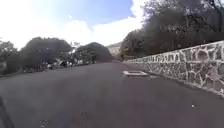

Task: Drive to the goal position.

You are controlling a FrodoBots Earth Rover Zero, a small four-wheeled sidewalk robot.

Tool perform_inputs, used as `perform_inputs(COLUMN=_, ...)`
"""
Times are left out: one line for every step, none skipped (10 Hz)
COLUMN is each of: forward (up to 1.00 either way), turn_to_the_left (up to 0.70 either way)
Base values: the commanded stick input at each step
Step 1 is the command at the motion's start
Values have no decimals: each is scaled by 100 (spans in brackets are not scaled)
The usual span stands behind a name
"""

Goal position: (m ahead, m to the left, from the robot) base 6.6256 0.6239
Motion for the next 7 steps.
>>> perform_inputs(forward=70, turn_to_the_left=0)
perform_inputs(forward=70, turn_to_the_left=0)
perform_inputs(forward=70, turn_to_the_left=0)
perform_inputs(forward=70, turn_to_the_left=0)
perform_inputs(forward=70, turn_to_the_left=0)
perform_inputs(forward=70, turn_to_the_left=0)
perform_inputs(forward=70, turn_to_the_left=0)
